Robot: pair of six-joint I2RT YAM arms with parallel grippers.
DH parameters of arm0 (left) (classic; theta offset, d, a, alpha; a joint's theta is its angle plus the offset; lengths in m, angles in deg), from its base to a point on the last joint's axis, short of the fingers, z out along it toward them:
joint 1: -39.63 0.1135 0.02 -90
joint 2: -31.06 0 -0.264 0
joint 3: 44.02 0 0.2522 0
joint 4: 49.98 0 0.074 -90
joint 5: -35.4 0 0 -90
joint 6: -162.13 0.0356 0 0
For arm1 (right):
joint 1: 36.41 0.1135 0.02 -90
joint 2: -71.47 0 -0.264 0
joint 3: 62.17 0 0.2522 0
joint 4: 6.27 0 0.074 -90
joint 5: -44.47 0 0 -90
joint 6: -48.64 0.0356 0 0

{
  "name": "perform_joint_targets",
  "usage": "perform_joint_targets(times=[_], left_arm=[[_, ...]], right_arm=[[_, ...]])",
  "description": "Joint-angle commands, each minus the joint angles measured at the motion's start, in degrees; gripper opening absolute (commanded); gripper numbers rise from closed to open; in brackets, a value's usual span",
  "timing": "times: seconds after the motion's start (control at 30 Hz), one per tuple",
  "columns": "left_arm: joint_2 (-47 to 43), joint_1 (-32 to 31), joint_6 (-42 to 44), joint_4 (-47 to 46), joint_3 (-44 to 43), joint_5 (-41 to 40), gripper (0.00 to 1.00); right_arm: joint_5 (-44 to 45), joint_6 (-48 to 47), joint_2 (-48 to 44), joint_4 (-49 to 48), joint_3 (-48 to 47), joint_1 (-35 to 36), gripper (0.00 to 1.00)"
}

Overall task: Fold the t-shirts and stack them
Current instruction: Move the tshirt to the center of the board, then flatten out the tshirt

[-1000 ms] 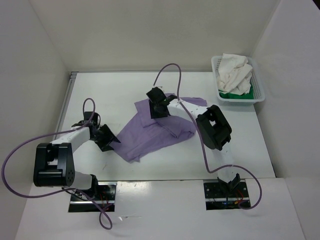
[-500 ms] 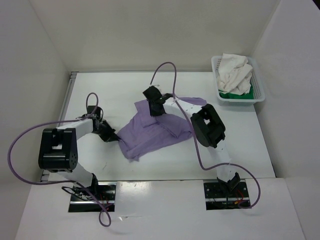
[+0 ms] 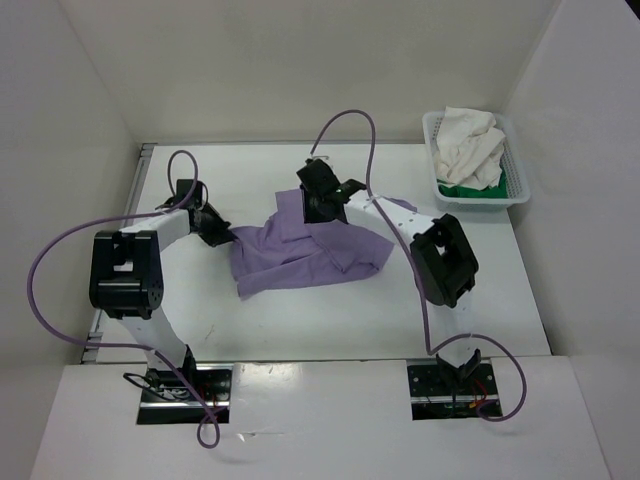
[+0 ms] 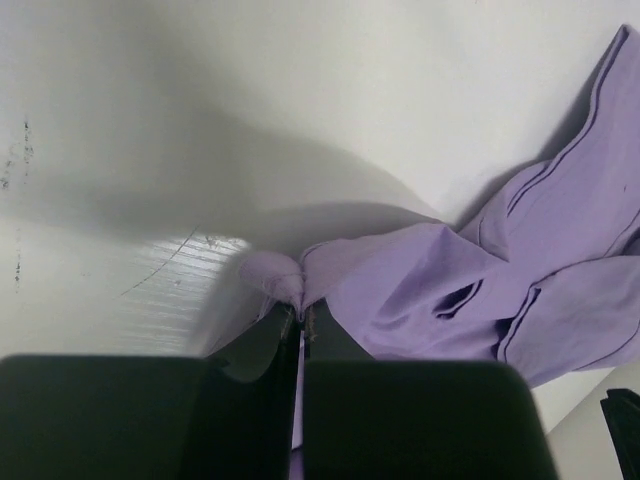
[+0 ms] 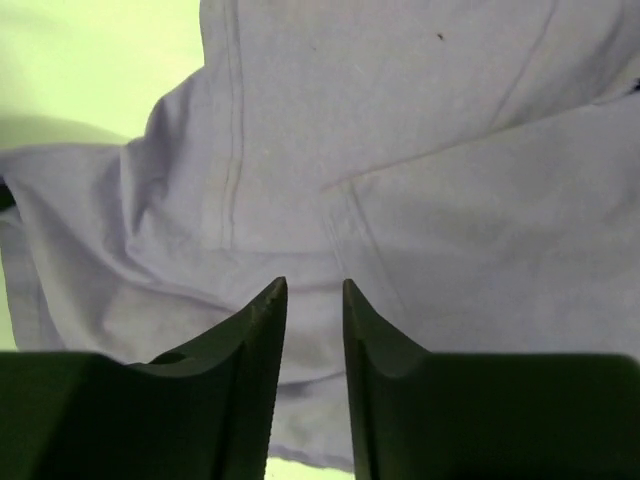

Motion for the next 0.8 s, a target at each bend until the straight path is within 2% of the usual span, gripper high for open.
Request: perform_joint_targets(times=[0.0,0.23,0.37,0.53,0.77], left_arm=[[1.0,0.1,-0.3,-0.5,-0.1,-1.2,0.0],[0.5,0.7,0.3,-1.0,0.7,-0.6,0.0],[1.0,0.7,0.3,-1.0,0.7,0.0,0.0],[2.1,0.7,0.3,-1.6,-0.4,0.6,0.0],[2.1,0.7,0.3,-1.6,-0.9,1.2,0.0]], right_arm=[[-2.1,-0.3,4.1,-1.3,-3.0,-0.3,0.36],[1.0,-2.6,14.2,1.4,-14.5,-0.3,0.4],[1.0,-2.6,17.2,1.9,-17.4,-0.3,0.4],[3.8,-2.1,17.9,2.6,-17.4,-0.3,0.41],[7.7,-1.5,14.1,2.6,-11.8,-0.3,0.4]])
